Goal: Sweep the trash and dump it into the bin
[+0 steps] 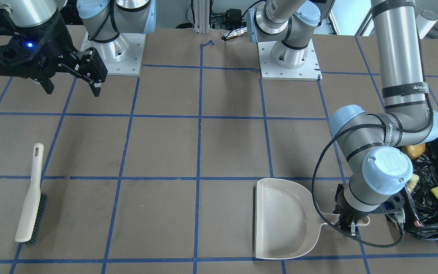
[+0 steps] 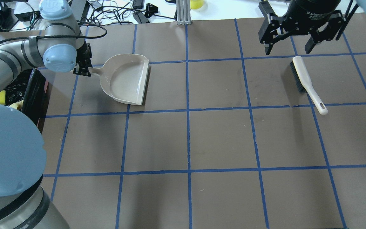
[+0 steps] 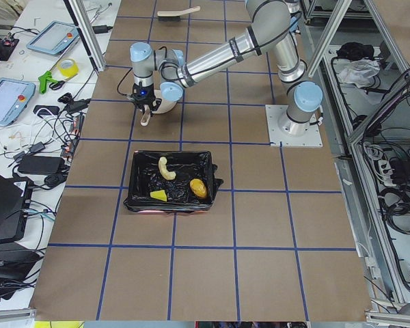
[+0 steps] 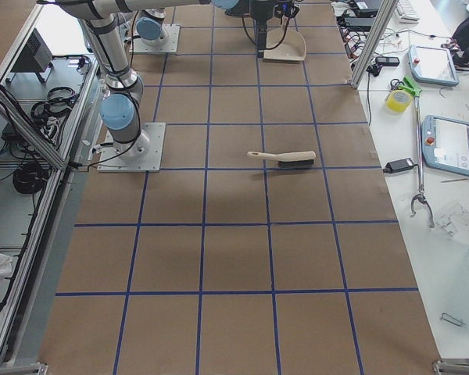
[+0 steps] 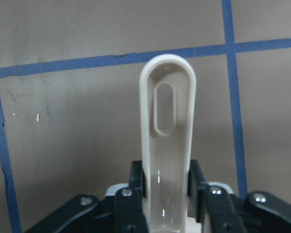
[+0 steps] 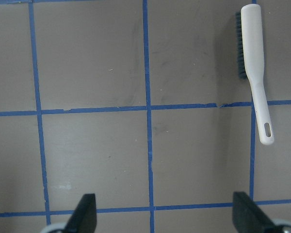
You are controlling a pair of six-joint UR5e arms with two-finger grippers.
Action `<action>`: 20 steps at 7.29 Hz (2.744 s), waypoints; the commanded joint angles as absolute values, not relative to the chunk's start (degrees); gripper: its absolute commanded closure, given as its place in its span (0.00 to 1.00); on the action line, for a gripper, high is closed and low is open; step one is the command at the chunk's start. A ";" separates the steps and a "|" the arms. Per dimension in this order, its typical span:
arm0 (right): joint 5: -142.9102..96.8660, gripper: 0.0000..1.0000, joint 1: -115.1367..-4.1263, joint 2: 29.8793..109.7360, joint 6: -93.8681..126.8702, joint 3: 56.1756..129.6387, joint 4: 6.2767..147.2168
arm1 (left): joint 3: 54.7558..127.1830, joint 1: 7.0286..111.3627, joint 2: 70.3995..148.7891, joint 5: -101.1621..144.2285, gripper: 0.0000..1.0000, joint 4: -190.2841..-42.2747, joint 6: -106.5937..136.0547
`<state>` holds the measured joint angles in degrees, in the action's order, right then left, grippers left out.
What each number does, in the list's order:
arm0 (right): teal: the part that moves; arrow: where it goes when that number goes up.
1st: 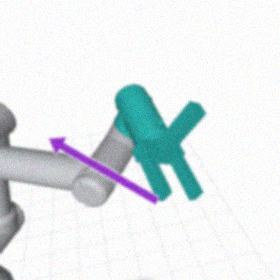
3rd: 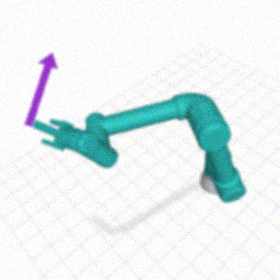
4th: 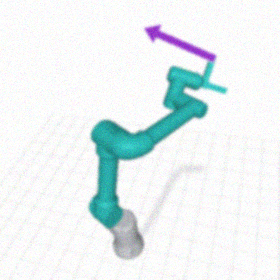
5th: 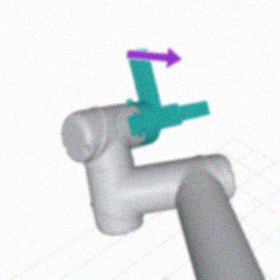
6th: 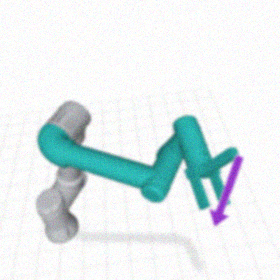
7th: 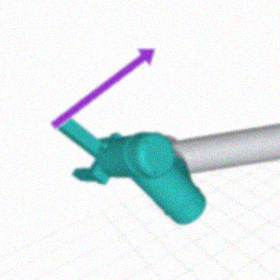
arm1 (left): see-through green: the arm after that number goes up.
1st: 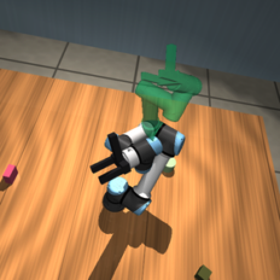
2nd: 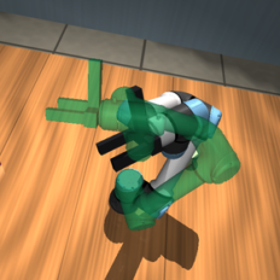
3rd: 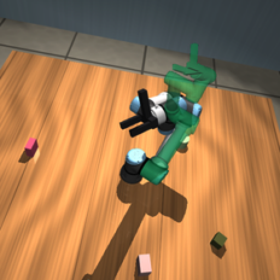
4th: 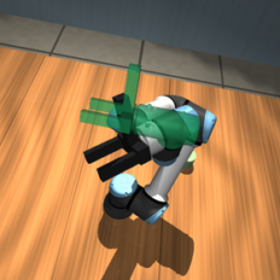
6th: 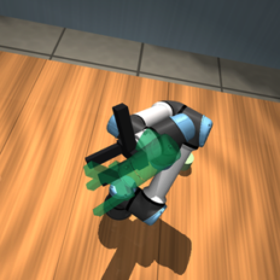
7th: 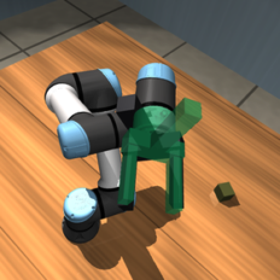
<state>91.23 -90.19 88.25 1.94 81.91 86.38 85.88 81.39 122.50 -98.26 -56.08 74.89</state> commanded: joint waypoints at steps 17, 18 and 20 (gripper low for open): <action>91.41 0.00 -90.18 88.24 1.85 82.00 86.31 | 85.61 81.39 123.49 -98.35 1.00 -56.08 79.36; 91.32 0.00 -90.26 88.24 1.85 82.00 86.31 | 85.69 81.39 123.49 -98.26 0.98 -56.07 79.89; 91.67 0.00 -90.09 88.15 0.18 82.09 86.22 | 85.69 81.39 123.05 -98.35 0.77 -56.07 79.89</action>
